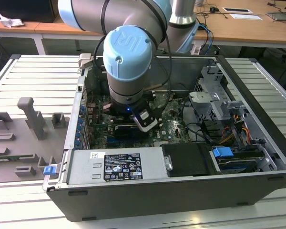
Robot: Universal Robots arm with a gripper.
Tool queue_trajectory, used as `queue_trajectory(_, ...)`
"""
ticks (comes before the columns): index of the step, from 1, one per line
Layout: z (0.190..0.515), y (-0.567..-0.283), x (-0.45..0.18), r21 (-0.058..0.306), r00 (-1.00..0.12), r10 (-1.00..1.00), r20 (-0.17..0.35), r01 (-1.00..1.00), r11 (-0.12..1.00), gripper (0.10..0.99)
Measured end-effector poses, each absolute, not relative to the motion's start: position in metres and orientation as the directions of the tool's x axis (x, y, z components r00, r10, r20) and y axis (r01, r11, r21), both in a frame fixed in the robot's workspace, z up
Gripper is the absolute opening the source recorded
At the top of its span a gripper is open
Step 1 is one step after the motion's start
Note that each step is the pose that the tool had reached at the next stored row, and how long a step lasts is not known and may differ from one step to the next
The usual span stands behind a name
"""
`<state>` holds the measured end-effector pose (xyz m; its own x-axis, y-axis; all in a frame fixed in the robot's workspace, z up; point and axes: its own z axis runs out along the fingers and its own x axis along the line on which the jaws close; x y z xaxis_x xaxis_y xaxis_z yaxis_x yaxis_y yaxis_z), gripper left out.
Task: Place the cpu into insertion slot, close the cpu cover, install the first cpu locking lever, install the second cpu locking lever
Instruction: 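Install the second cpu locking lever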
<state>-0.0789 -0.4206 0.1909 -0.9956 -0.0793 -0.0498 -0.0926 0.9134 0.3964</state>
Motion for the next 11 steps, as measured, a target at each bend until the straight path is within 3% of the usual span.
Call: queue_trajectory(11, 0.1935, -0.4206, -0.0813, 0.408, -0.996, -0.078, -0.051, -0.092, 0.908, 0.106)
